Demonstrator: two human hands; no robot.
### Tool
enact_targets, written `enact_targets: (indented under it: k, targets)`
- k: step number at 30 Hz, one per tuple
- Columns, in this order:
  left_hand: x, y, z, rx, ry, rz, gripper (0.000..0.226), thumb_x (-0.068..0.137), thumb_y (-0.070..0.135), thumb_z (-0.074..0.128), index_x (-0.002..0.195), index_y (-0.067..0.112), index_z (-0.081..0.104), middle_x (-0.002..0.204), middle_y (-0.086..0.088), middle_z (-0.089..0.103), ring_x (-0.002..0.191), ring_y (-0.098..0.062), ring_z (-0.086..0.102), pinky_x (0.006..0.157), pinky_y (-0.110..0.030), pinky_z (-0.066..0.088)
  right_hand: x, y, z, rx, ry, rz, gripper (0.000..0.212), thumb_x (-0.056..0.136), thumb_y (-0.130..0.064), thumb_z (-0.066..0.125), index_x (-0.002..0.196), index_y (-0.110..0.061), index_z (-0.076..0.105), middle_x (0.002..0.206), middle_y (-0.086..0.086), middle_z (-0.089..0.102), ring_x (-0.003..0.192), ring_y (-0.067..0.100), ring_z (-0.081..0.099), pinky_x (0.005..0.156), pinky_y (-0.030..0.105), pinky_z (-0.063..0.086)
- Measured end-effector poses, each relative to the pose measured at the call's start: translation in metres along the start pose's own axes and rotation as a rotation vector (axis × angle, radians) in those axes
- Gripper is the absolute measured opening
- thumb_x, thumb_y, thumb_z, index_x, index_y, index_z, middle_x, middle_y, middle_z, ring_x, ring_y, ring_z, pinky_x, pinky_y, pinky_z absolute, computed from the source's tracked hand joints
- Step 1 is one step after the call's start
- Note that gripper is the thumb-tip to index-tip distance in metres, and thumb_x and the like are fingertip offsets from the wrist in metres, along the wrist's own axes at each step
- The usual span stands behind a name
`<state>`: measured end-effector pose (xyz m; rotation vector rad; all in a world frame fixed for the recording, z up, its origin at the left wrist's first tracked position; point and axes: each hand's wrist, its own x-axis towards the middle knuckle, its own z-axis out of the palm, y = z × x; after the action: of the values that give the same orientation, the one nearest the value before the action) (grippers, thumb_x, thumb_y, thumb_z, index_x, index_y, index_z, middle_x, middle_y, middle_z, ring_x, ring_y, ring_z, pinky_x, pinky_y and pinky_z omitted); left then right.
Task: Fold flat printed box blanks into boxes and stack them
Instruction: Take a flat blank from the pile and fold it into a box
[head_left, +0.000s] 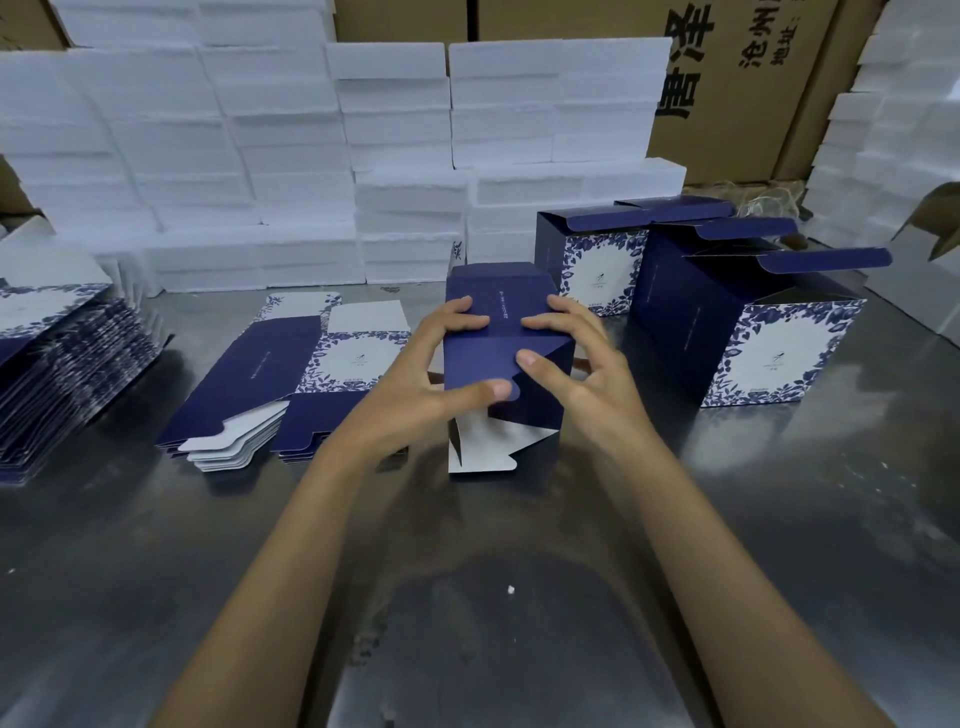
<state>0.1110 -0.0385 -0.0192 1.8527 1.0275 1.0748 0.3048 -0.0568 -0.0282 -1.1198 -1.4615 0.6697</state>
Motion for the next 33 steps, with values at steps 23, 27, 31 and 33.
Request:
enact_targets:
  k: [23,27,31,33]
  targets:
    - [0.004,0.001,0.023,-0.058,0.364,0.086,0.018,0.085,0.017,0.078,0.097,0.029,0.076,0.126,0.012,0.063,0.118,0.006,0.055,0.081,-0.012,0.048,0.004,0.003,0.008,0.047,0.084,0.014,0.015,0.087,-0.012,0.078,0.099,-0.021,0.077,0.138,-0.006,0.054,0.136,0.012,0.043,0.115,0.034,0.034]
    - [0.004,0.000,0.019,-0.089,0.316,0.079,0.023,0.089,0.014,0.073,0.101,0.033,0.076,0.129,0.014,0.064,0.120,0.007,0.054,0.091,-0.024,0.054,0.005,0.003,0.003,0.036,0.058,-0.003,0.019,0.090,-0.010,0.074,0.106,-0.019,0.077,0.143,-0.007,0.052,0.138,0.008,0.042,0.115,0.030,0.033]
    - [0.003,-0.001,0.023,-0.064,0.380,0.094,0.023,0.093,0.014,0.069,0.107,0.030,0.075,0.130,0.011,0.064,0.122,0.007,0.053,0.093,-0.023,0.053,0.004,0.004,0.006,0.073,0.110,0.019,0.021,0.093,-0.022,0.073,0.113,-0.027,0.073,0.146,-0.016,0.047,0.135,-0.002,0.044,0.107,0.022,0.040]
    - [0.004,-0.002,0.021,-0.064,0.481,0.076,0.027,0.096,0.009,0.064,0.115,0.025,0.073,0.129,0.007,0.066,0.122,0.005,0.055,0.098,-0.020,0.049,0.006,0.005,0.002,0.177,0.225,0.087,0.032,0.096,-0.033,0.069,0.126,-0.029,0.061,0.141,-0.017,0.051,0.127,-0.006,0.050,0.099,0.014,0.043]
